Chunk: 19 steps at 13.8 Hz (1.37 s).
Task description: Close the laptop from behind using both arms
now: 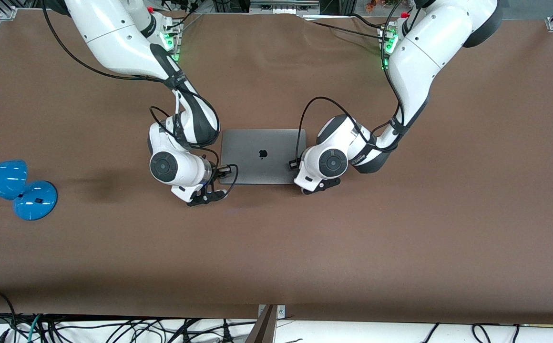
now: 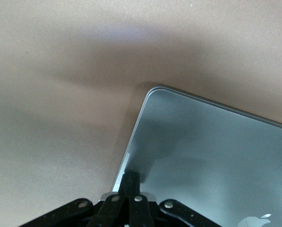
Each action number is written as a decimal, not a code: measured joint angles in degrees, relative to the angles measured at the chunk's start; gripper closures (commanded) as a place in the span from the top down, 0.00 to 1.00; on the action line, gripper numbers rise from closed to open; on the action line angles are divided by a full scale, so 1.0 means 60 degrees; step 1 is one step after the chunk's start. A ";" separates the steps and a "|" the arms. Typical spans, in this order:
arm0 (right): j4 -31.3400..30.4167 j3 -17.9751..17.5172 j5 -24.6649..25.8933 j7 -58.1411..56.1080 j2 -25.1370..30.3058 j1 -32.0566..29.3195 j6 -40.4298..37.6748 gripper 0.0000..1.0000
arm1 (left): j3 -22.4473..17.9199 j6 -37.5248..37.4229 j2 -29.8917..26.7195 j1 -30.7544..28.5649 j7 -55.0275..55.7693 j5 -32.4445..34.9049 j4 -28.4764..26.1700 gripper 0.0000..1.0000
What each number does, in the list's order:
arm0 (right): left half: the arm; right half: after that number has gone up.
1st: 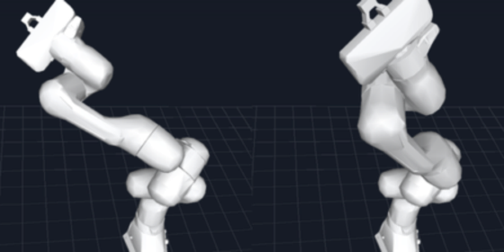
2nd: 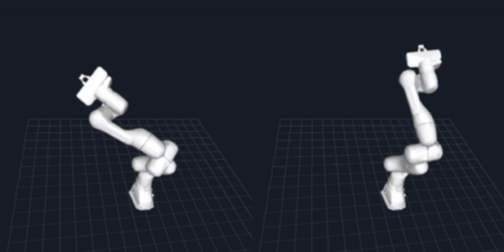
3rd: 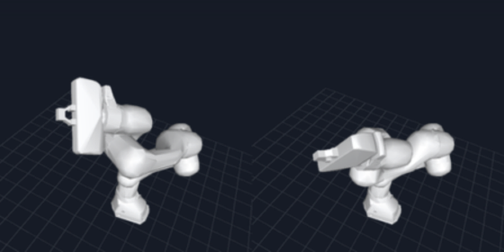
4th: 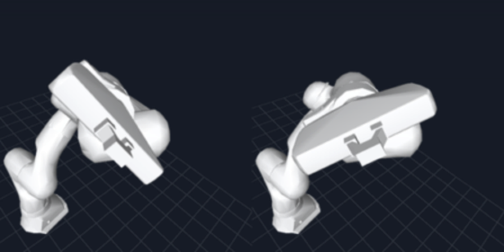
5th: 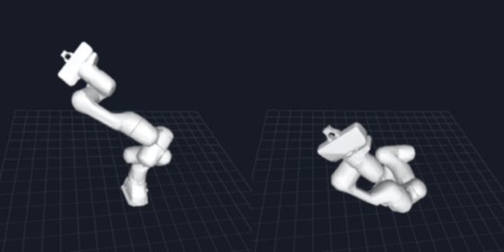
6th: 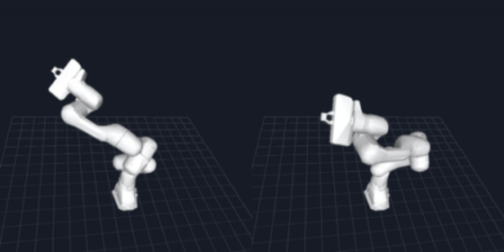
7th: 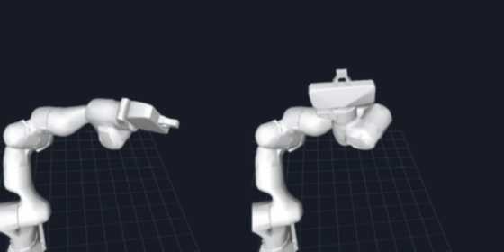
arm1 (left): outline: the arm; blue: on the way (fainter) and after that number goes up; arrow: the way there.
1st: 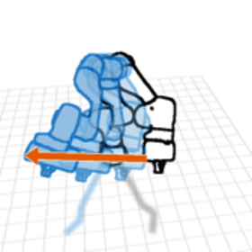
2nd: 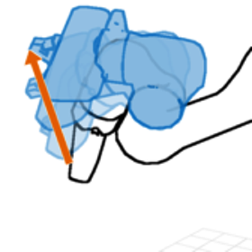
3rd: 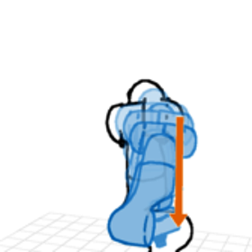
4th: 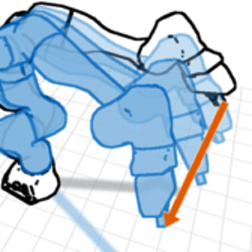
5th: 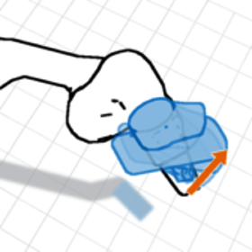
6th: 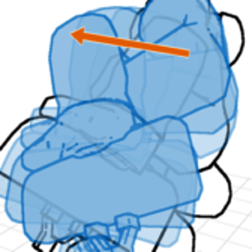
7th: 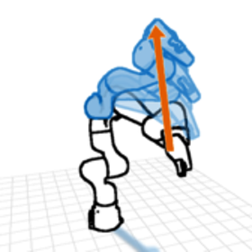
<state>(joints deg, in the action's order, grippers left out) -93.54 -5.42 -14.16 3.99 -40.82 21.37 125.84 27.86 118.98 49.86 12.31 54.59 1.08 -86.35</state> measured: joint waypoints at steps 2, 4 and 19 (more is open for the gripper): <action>0.0000 -0.0001 0.0000 -0.0001 -0.0083 0.0012 0.0055 0.00 | 0.0000 0.0005 0.0009 0.0000 0.0000 0.0003 0.0005 0.00; 0.0003 -0.0002 0.0002 -0.0001 -0.0133 0.0025 0.0095 0.00 | -0.0003 0.0005 0.0011 0.0000 0.0000 0.0003 0.0006 0.00; 0.0940 0.0100 0.1957 0.0034 0.1909 -0.0149 -0.3610 1.00 | -0.0032 -0.0726 -0.0711 -0.0139 -0.0264 0.0230 0.0398 1.00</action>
<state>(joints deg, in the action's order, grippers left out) -87.90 -4.82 -2.42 4.19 -29.37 20.48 104.18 27.67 114.63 45.60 11.48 53.01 2.46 -83.97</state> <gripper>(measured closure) 0.000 0.000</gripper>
